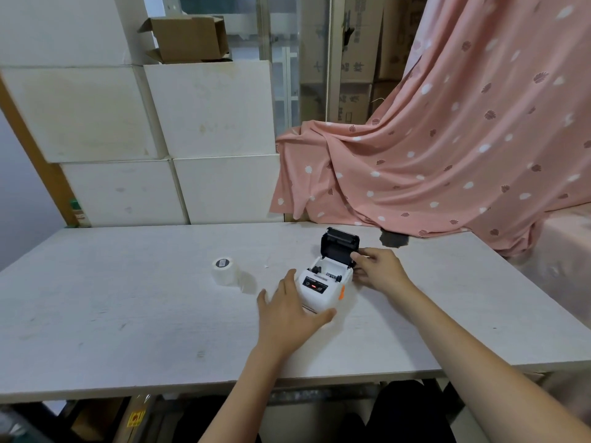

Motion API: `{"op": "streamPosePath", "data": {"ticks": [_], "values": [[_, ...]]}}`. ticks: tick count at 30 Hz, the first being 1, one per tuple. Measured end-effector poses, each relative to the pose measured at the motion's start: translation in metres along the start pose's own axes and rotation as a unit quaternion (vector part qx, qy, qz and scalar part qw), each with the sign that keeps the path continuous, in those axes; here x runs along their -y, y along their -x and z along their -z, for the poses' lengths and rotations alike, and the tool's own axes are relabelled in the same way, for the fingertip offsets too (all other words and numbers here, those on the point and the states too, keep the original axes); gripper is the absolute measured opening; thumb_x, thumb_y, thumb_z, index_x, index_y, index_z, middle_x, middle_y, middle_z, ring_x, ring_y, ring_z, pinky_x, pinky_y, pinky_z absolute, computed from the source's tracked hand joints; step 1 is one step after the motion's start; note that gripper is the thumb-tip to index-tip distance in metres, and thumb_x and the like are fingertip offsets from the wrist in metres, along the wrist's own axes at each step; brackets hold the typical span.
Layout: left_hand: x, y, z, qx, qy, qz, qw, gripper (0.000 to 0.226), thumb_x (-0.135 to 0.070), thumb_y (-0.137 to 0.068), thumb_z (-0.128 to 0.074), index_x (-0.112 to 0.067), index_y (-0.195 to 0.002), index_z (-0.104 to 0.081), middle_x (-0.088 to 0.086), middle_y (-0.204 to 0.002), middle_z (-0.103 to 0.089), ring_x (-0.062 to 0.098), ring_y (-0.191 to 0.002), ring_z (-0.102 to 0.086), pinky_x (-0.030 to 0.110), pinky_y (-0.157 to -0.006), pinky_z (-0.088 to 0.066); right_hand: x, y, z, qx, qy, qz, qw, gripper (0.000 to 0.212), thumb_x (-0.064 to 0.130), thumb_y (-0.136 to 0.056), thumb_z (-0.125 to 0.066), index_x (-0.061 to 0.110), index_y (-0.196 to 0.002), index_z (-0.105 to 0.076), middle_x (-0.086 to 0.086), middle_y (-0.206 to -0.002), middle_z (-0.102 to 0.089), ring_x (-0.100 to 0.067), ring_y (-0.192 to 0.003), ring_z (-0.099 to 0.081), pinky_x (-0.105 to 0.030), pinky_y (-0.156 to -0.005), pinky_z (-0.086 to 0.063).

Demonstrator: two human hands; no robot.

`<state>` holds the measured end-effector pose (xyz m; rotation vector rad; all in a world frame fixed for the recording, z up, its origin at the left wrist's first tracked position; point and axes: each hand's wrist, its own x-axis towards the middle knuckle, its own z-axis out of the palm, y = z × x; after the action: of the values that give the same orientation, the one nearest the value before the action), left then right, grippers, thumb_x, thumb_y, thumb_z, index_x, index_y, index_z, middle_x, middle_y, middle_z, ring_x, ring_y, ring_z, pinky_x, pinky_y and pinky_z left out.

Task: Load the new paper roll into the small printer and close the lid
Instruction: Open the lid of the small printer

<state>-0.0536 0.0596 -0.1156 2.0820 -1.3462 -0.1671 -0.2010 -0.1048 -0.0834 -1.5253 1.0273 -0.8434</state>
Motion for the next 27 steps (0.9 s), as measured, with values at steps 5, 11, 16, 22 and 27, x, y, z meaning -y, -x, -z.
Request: {"op": "streamPosePath", "data": {"ticks": [5,11,16,22,27], "values": [[-0.005,0.003,0.009,0.003,0.017,-0.039,0.999,0.087,-0.074,-0.072,-0.062,-0.026,-0.14,-0.036,-0.019,-0.113,-0.058,0.0,-0.114,-0.053,0.042,-0.113,-0.015,0.006,-0.015,-0.003,-0.02,0.091,0.008,0.996,0.028,0.028,-0.095,-0.068,0.009,-0.076,-0.077,-0.008,-0.071,-0.072,-0.022,-0.063,-0.068,-0.039,-0.072,-0.062],[-0.009,0.009,0.0,0.037,0.115,-0.097,0.988,0.042,-0.051,-0.085,-0.063,-0.025,-0.119,-0.06,-0.019,-0.109,-0.064,-0.014,-0.104,-0.052,0.037,-0.108,-0.037,0.038,-0.025,-0.019,0.065,0.214,0.005,0.975,0.04,0.026,-0.098,-0.062,0.006,-0.064,-0.061,-0.003,-0.055,-0.051,-0.011,-0.04,-0.039,-0.023,-0.048,-0.033],[-0.006,0.008,-0.003,0.035,0.086,-0.113,0.989,0.031,-0.034,-0.09,-0.06,-0.024,-0.118,-0.061,-0.013,-0.11,-0.065,0.007,-0.103,-0.057,0.038,-0.1,-0.044,0.058,-0.023,-0.028,0.163,0.279,0.027,0.946,0.018,0.014,-0.092,-0.056,0.022,-0.088,-0.072,-0.009,-0.082,-0.07,-0.025,-0.073,-0.062,-0.038,-0.07,-0.054],[-0.003,0.009,0.002,-0.046,0.071,-0.074,0.994,0.027,-0.028,-0.085,-0.068,-0.024,-0.104,-0.049,-0.009,-0.099,-0.051,0.014,-0.097,-0.048,0.032,-0.084,-0.045,0.054,-0.013,0.013,0.115,0.47,-0.041,0.874,0.039,0.033,-0.101,-0.053,0.009,-0.131,-0.063,-0.015,-0.122,-0.066,-0.033,-0.1,-0.067,-0.038,-0.084,-0.057],[-0.034,0.017,-0.01,0.031,0.032,-0.084,0.995,0.079,-0.066,-0.073,-0.064,-0.042,-0.141,-0.029,-0.002,-0.128,-0.04,0.018,-0.117,-0.04,0.036,-0.105,-0.036,0.042,0.005,0.019,0.092,0.457,-0.052,0.883,0.038,0.029,-0.104,-0.046,0.003,-0.112,-0.073,-0.009,-0.071,-0.057,-0.026,-0.064,-0.05,-0.028,-0.052,-0.039]]}}
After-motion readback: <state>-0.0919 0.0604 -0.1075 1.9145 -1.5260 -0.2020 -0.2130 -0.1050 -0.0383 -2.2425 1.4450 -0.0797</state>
